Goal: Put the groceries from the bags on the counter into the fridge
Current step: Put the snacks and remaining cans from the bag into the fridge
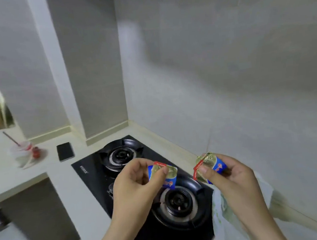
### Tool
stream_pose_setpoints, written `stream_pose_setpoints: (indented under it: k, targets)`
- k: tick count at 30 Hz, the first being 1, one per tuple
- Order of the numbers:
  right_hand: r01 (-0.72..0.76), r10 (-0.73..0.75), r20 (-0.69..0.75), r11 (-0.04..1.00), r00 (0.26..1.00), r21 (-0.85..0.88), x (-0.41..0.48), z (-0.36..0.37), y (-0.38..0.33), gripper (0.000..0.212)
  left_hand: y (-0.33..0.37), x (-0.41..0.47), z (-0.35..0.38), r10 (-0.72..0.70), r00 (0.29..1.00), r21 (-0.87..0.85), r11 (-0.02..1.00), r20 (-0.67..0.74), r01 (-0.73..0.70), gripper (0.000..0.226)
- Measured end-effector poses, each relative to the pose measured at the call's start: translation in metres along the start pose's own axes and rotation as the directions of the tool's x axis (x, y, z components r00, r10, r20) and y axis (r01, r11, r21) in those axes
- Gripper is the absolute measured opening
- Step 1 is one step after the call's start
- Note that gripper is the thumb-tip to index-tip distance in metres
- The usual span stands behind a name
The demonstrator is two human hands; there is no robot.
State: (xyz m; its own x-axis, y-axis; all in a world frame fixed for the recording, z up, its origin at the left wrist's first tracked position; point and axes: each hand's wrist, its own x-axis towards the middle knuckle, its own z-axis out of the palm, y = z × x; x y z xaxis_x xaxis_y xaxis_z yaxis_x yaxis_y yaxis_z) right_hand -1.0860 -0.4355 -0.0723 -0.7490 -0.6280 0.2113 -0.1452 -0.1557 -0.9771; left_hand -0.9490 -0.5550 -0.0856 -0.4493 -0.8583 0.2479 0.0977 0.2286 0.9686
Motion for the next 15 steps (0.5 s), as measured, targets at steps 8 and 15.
stream_pose_setpoints:
  k: [8, 15]
  targets:
    - [0.009, -0.019, 0.359, 1.000, 0.933, 0.030, -0.016, 0.095, -0.004, 0.016, 0.012, -0.040, -0.102, 0.048, 0.927, 0.120, 0.993, -0.372, -0.003, 0.014]
    - [0.053, -0.091, 0.581, 0.995, 0.809, 0.082, -0.060, 0.199, -0.036, 0.020, 0.051, -0.088, -0.202, 0.119, 0.830, 0.148, 0.988, -0.544, -0.045, 0.033]
